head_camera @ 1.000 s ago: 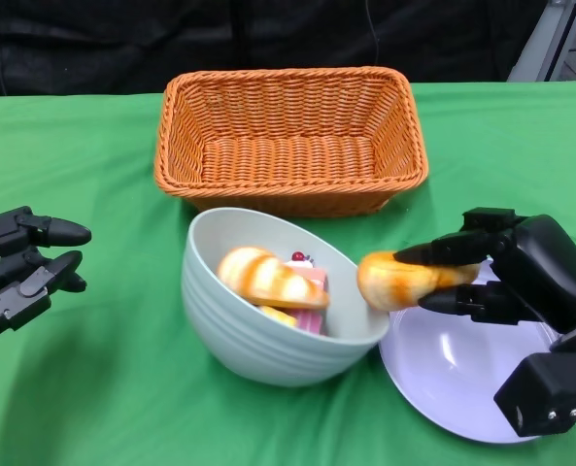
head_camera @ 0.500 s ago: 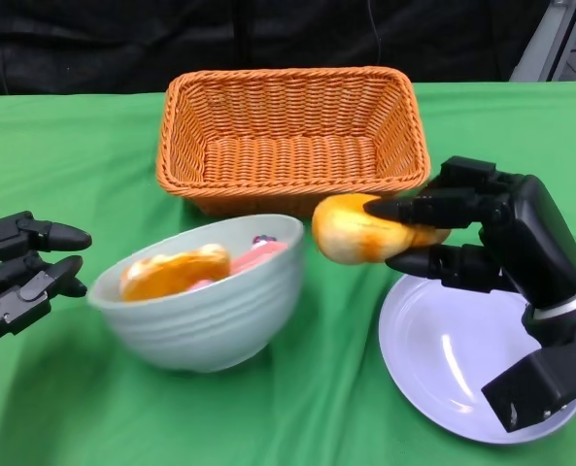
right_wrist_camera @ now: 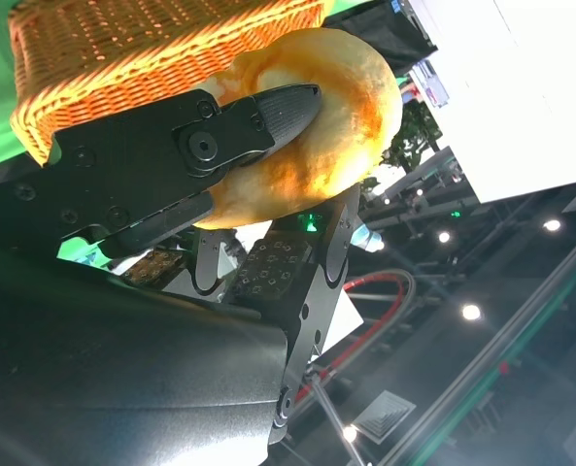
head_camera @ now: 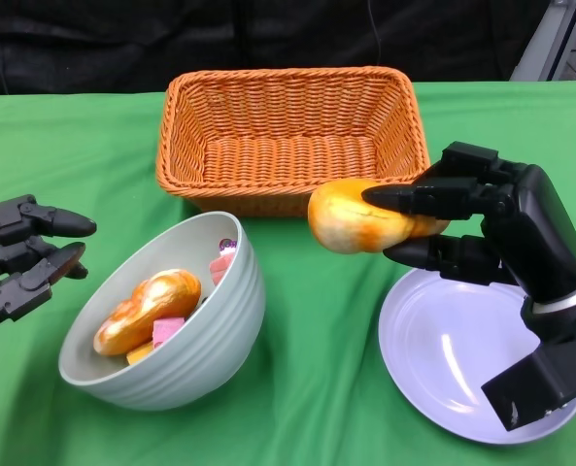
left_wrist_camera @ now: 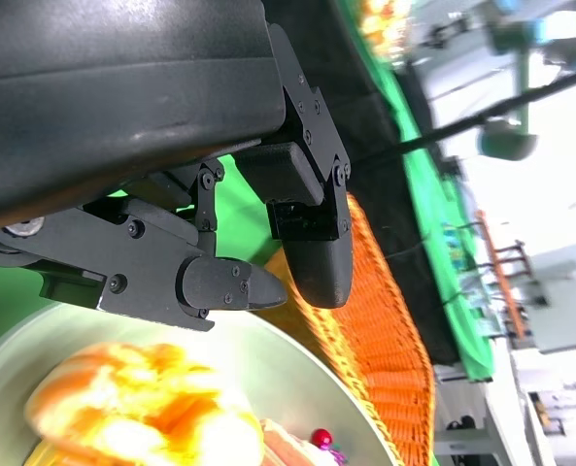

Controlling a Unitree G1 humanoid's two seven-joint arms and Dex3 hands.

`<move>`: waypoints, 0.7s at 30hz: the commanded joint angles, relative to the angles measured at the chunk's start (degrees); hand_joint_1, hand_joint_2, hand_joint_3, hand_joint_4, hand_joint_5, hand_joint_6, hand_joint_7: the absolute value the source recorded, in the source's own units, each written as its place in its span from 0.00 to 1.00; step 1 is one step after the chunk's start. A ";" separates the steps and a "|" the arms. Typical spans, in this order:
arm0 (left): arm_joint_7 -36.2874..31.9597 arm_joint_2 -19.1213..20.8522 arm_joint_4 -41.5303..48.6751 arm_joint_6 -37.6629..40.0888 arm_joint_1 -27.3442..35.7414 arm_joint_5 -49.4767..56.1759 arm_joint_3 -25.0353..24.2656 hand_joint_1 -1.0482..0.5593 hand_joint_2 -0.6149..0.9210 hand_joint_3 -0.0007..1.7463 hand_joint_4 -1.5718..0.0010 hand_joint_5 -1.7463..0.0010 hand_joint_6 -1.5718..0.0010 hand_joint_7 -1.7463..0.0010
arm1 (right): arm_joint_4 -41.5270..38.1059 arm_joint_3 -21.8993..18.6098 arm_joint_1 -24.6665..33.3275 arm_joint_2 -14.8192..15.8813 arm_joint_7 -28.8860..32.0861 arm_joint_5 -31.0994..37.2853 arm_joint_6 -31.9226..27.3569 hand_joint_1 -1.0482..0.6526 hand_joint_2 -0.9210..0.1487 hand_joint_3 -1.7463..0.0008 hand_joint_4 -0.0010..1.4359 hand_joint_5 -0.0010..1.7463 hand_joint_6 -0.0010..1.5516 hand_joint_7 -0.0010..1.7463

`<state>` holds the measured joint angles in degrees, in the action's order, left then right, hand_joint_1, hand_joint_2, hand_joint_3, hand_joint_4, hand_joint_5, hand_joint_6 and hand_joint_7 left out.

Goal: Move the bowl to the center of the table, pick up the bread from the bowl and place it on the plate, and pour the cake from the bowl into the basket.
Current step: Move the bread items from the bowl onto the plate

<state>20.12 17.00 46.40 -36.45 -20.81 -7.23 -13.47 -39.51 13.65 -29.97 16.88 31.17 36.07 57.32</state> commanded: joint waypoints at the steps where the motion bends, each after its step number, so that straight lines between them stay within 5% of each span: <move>1: -0.20 1.42 1.31 -1.46 0.20 0.24 -0.11 0.57 1.00 0.14 0.52 0.35 0.43 0.65 | 0.62 -1.09 0.61 0.15 -0.26 -1.27 -0.02 0.46 0.03 1.00 0.54 0.60 0.73 0.11; 9: 0.10 1.63 1.85 -3.28 0.16 0.43 0.10 0.57 1.00 0.14 0.51 0.36 0.42 0.66 | 0.43 -1.26 0.59 0.09 -0.33 -1.22 0.34 0.46 0.03 1.00 0.54 0.60 0.72 0.13; 14: 4.68 2.36 -1.94 -16.85 3.62 3.01 4.41 0.39 1.00 0.06 0.47 0.67 0.39 0.92 | 0.48 -1.55 1.21 0.36 -0.42 -1.49 0.94 0.46 0.03 1.00 0.55 0.60 0.71 0.15; 19: 4.62 2.45 -0.77 -18.73 3.39 2.60 4.94 0.38 1.00 0.06 0.45 0.71 0.37 0.95 | 1.11 -1.91 1.89 1.19 -0.80 -1.03 0.63 0.46 0.03 1.00 0.54 0.61 0.70 0.17; 21: 4.51 2.27 -0.50 -19.37 3.31 2.50 5.01 0.39 1.00 0.08 0.43 0.69 0.35 0.95 | 1.97 -2.23 2.76 2.29 -1.23 -0.52 0.16 0.47 0.03 1.00 0.53 0.63 0.64 0.26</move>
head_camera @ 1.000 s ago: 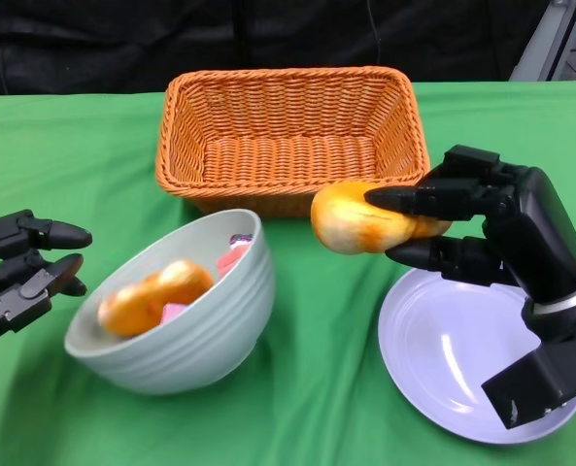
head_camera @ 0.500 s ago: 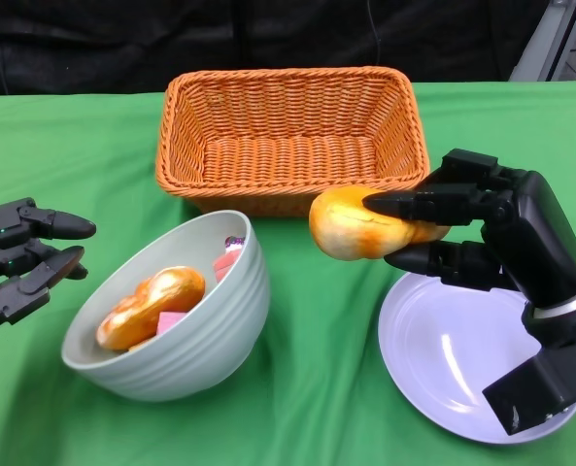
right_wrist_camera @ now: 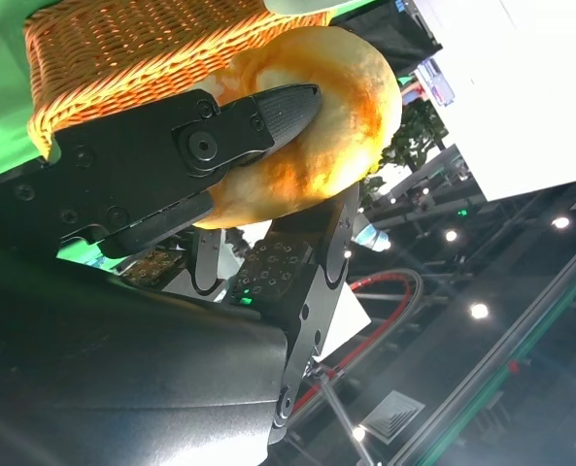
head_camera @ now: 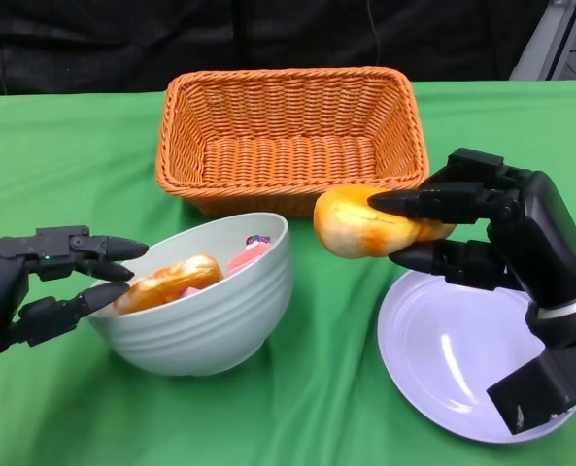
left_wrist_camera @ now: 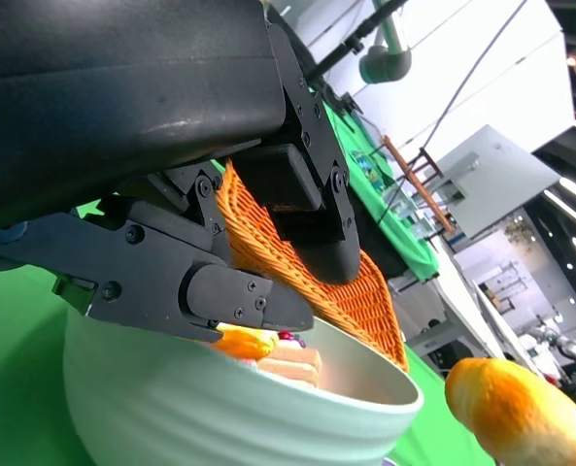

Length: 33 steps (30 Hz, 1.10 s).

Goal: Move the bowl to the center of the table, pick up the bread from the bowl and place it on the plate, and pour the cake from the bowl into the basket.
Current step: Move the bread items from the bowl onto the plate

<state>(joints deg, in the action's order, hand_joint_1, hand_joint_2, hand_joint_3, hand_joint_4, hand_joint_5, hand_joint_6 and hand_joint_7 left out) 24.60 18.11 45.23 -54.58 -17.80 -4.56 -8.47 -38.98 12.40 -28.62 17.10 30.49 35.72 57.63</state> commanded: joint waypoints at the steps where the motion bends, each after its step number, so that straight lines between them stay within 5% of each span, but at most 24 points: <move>1: 0.00 1.13 0.81 -1.44 0.26 -0.19 0.04 0.40 1.00 0.08 0.43 0.69 0.35 0.95 | 1.73 -1.08 1.65 2.27 -0.72 -0.09 -0.31 0.47 0.03 1.00 0.53 0.63 0.62 0.29; 10: -0.59 0.68 2.08 -1.68 -0.57 -1.19 -0.54 0.41 1.00 0.08 0.42 0.67 0.34 0.96 | 2.54 -2.11 5.00 6.26 1.53 3.69 -1.08 0.51 0.10 1.00 0.62 0.59 0.64 0.34; 33: -1.72 -0.19 4.00 -2.83 -1.56 -2.26 -1.44 0.43 1.00 0.08 0.43 0.60 0.32 0.97 | 2.84 -1.84 5.92 6.55 2.85 3.67 -1.44 0.52 0.11 1.00 0.61 0.60 0.62 0.37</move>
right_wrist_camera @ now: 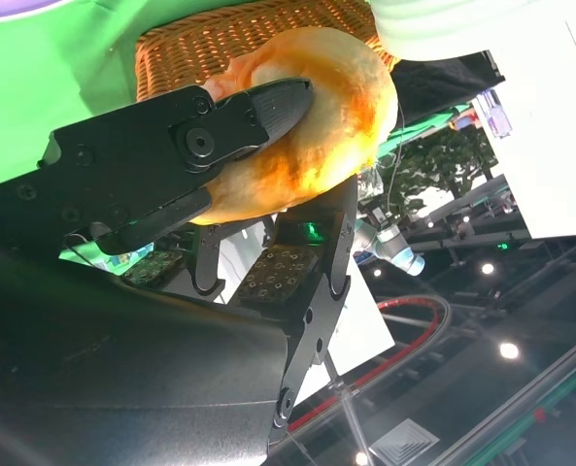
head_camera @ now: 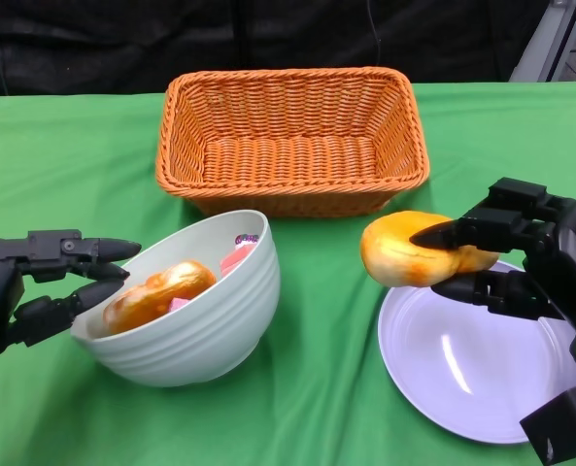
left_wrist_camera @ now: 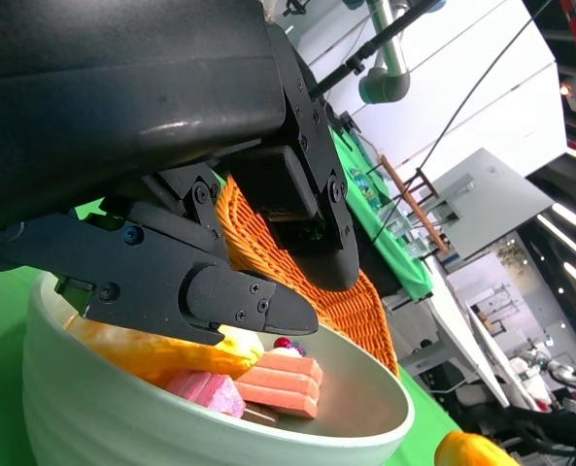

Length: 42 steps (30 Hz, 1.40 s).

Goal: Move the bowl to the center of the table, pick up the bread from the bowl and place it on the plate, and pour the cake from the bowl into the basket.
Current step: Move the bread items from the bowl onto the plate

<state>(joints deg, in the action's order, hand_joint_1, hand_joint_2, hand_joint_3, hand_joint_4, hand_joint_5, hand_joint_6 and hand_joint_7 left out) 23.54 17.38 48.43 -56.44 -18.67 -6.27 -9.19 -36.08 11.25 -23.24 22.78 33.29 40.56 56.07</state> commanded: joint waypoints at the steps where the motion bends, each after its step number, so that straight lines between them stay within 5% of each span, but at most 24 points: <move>1: -0.65 0.55 0.86 -1.03 -0.72 -0.59 -0.69 0.43 1.00 0.08 0.43 0.60 0.32 0.97 | -0.05 -0.69 0.54 0.88 0.05 -1.18 0.12 0.52 0.11 1.00 0.61 0.61 0.62 0.37; 8: -0.27 0.29 0.98 -1.49 -0.94 -1.73 -0.77 0.42 1.00 0.07 0.44 0.59 0.32 0.98 | -1.57 -0.02 0.81 2.11 0.75 0.95 -0.39 0.52 0.12 1.00 0.60 0.69 0.62 0.37; 26: -0.58 0.16 1.18 -1.85 -1.10 -2.15 -1.29 0.42 1.00 0.07 0.44 0.58 0.33 0.99 | -2.79 1.30 2.06 3.74 -6.92 -0.72 -3.92 0.54 0.11 1.00 0.66 0.58 0.69 0.25; 42: -0.45 0.46 0.83 -2.50 -0.81 -2.69 -1.43 0.41 1.00 0.07 0.45 0.59 0.32 0.99 | -0.17 8.76 2.07 4.17 -13.94 5.59 -20.15 0.54 0.11 1.00 0.59 0.66 0.72 0.11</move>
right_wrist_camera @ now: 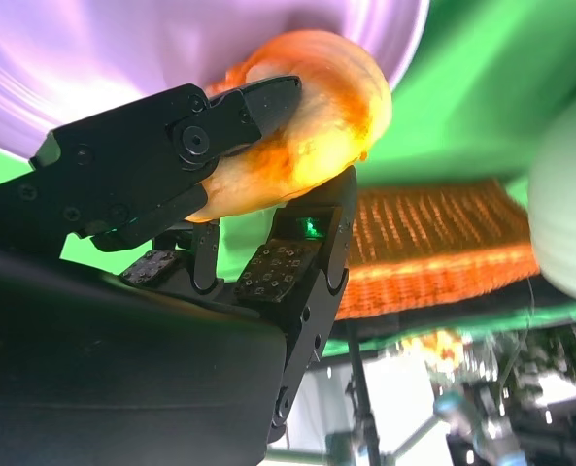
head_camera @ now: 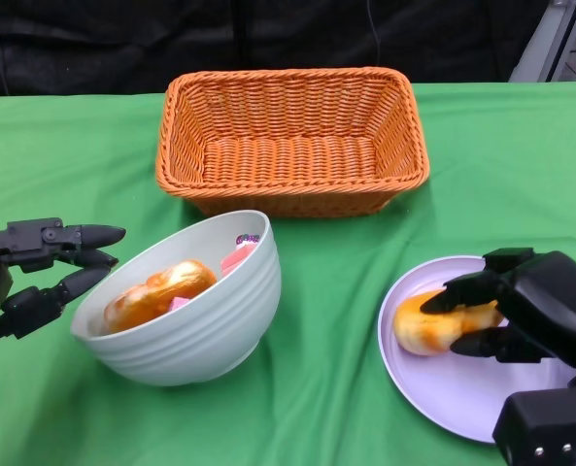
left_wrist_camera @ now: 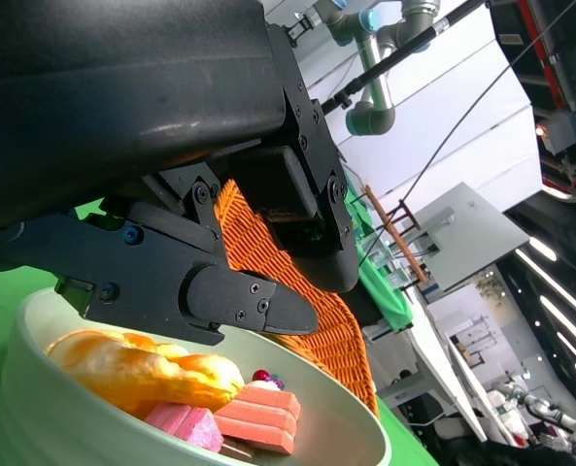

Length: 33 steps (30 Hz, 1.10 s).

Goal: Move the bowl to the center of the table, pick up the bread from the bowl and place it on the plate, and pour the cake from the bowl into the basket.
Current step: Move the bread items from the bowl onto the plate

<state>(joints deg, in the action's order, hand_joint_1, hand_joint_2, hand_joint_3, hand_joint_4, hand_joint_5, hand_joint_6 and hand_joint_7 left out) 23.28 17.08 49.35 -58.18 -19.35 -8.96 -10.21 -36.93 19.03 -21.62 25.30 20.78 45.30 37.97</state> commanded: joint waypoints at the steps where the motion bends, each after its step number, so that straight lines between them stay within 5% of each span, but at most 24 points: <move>1: -0.23 0.74 -0.09 -0.85 -0.14 0.03 -0.41 0.42 1.00 0.07 0.44 0.59 0.32 0.99 | 0.95 1.28 0.51 1.77 -1.58 1.04 -2.47 0.55 0.12 1.00 0.59 0.67 0.73 0.11; 8: -0.22 0.79 -0.25 -0.73 -0.06 0.10 -0.37 0.42 1.00 0.07 0.44 0.59 0.32 0.99 | 5.20 3.29 1.39 3.42 -7.34 1.41 -6.95 0.53 0.10 1.00 0.61 0.59 0.74 0.04; 11: -0.38 0.86 -0.27 -0.87 -0.07 0.31 -0.37 0.41 1.00 0.07 0.44 0.59 0.31 0.99 | 9.46 3.33 2.70 4.28 -11.98 1.08 -10.09 0.51 0.08 1.00 0.64 0.48 0.73 0.02; 15: 0.07 0.90 -0.27 -0.79 -0.08 -0.09 -0.38 0.42 1.00 0.07 0.44 0.59 0.31 0.99 | 17.19 3.56 4.80 5.74 -19.99 0.90 -14.65 0.49 0.06 1.00 0.61 0.17 0.57 0.00; 19: 0.18 0.90 -0.38 -0.66 -0.05 -0.25 -0.36 0.41 1.00 0.07 0.44 0.60 0.31 0.99 | 27.06 3.50 6.67 7.06 -28.81 1.50 -20.26 0.44 0.08 1.00 0.52 0.06 0.44 0.00; 27: -1.24 0.80 -0.04 -1.00 -0.29 1.24 -0.42 0.41 1.00 0.07 0.44 0.60 0.29 0.98 | 44.56 1.17 9.82 7.77 -42.07 3.01 -31.24 0.34 0.10 1.00 0.42 0.00 0.32 0.00; 33: -0.88 0.70 0.35 -1.16 -0.52 1.16 -0.49 0.42 1.00 0.07 0.45 0.59 0.29 0.98 | 51.29 -1.31 11.93 7.45 -44.21 1.96 -33.98 0.32 0.11 1.00 0.42 0.00 0.31 0.00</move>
<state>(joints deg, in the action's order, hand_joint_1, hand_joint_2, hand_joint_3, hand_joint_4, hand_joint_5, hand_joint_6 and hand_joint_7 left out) 22.90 17.10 49.29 -58.76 -19.41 -7.48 -10.24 12.90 19.01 -10.75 31.95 -22.83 47.71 4.58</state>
